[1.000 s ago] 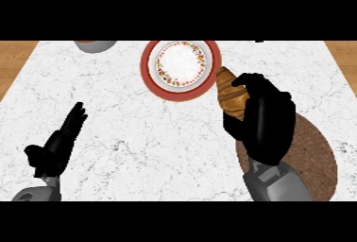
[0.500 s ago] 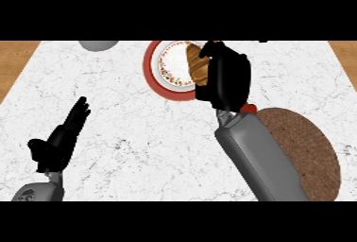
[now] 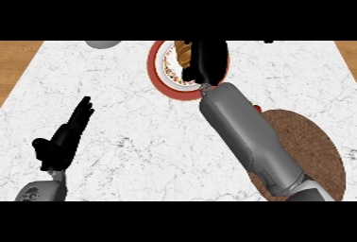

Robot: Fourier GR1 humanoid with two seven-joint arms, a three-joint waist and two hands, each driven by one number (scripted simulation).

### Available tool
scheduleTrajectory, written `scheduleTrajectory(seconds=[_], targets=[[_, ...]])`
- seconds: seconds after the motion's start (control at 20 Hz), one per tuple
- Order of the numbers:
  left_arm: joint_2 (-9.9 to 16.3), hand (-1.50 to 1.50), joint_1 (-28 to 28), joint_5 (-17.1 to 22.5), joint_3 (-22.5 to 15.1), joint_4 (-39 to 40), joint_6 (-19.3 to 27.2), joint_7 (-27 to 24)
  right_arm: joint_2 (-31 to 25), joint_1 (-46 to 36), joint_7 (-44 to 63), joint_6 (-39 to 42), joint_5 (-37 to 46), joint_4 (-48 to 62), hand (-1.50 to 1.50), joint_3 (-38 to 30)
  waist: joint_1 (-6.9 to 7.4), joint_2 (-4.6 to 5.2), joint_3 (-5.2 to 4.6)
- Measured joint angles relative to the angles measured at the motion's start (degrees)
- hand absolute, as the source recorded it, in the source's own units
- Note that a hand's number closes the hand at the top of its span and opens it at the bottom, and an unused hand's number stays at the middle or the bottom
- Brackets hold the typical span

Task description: Pick the croissant from the placemat and place it in the plate

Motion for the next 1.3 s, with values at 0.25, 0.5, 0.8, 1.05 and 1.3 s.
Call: scheduleTrajectory(seconds=[0.25,0.5,0.8,1.05,1.3], targets=[[-0.7,0.00,-1.8,-0.7,-0.8,0.6,0.3,0.3,0.0,-3.4,0.3,-9.7,-6.1,6.8,-1.50,-1.7,1.29,0.46,0.01],[-1.3,0.00,-1.5,-1.2,-1.5,-0.1,0.3,0.6,-0.1,-5.3,-1.1,-14.3,-11.9,14.0,-1.50,-2.8,2.12,0.65,0.02],[-0.6,0.00,-2.4,-0.8,-0.8,1.1,-0.7,-0.1,-0.2,-5.8,-6.4,-20.9,-19.4,14.7,-1.50,-4.4,2.13,0.78,0.05],[-0.6,0.00,-1.6,-0.8,-0.2,1.5,-0.3,-0.9,-0.3,-2.8,-14.3,-26.5,-27.3,8.8,-1.50,-7.5,1.33,0.58,0.13],[0.1,0.00,0.2,-0.3,1.1,1.3,-0.3,-1.8,-0.1,5.2,-26.5,-27.3,-38.4,-2.1,-1.50,-10.8,-0.37,0.15,0.18]])
